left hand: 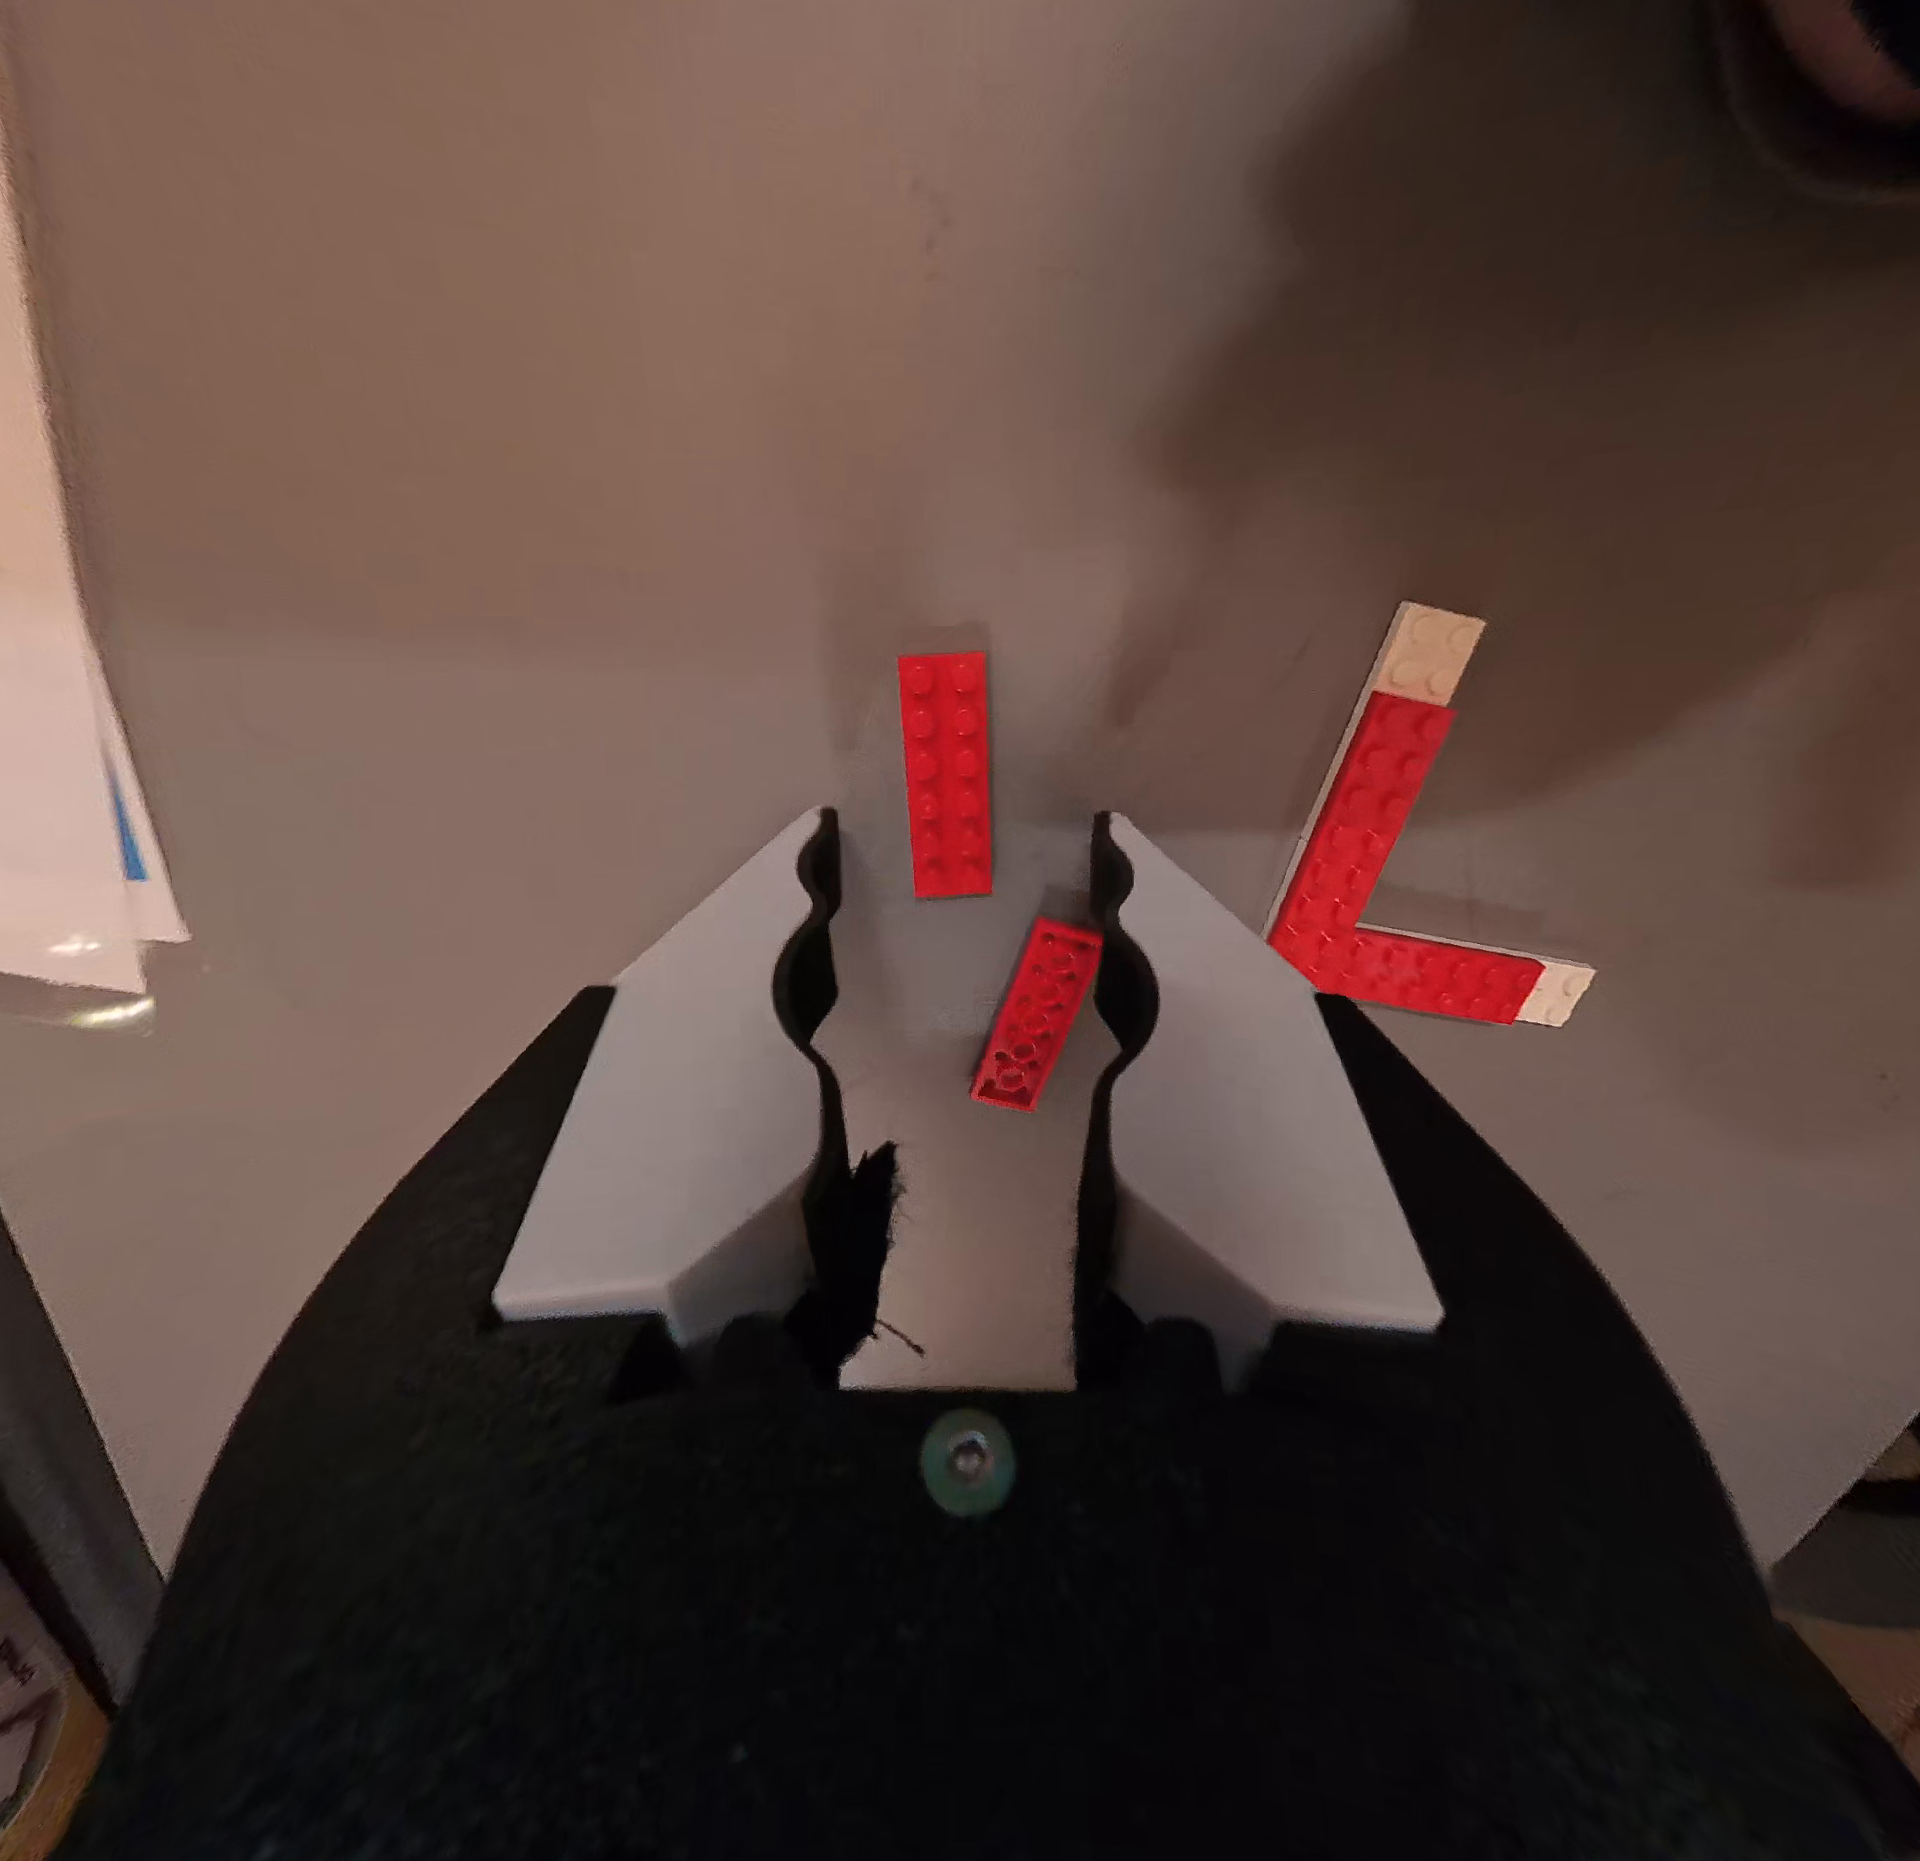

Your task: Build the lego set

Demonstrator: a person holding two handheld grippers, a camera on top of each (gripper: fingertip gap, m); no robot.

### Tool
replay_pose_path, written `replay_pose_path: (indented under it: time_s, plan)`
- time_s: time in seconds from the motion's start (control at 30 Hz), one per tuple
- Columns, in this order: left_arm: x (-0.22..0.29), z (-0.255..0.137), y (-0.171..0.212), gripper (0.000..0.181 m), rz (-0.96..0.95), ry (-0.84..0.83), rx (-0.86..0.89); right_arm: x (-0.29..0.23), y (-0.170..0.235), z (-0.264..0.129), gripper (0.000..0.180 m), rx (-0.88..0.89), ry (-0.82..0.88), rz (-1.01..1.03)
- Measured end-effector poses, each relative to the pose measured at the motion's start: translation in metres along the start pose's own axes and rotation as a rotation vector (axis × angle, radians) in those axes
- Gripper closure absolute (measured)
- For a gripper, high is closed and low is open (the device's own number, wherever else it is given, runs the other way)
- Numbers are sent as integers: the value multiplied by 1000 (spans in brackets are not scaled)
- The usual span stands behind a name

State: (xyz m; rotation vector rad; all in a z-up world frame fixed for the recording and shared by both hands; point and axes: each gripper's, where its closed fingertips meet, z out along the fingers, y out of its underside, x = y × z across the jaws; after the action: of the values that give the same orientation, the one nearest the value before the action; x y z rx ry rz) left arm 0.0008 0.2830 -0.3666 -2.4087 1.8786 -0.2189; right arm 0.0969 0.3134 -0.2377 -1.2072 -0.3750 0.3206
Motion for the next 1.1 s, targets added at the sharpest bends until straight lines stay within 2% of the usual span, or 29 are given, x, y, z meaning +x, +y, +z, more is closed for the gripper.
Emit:
replay_pose_path:
  time_s: [0.17,0.3,0.37,0.5,0.67,0.83,0.9,1.0,1.1]
  plan:
    - [4,-39,-17,121,-17,-73,284,1,0,0,180,0,2,3]
    - [15,-72,-11,110,35,-269,563,2,0,0,180,-2,3,3]
    - [23,-87,-4,111,47,-365,727,1,1,0,180,-3,1,-1]
    - [54,-103,13,112,74,-424,999,0,1,0,180,-3,-7,3]
    - [59,-107,36,115,28,-587,1168,0,1,-1,180,-8,-13,22]
    - [40,-126,67,120,-77,-779,1280,-5,1,-1,180,-12,-31,-4]
    - [36,-126,77,120,-149,-755,1353,-7,1,-1,180,-12,-38,-8]
    - [30,-117,85,121,-186,-728,1357,-12,2,0,180,-18,-69,0]
    - [26,-118,90,120,-213,-697,1403,-34,4,1,180,-40,-186,-17]
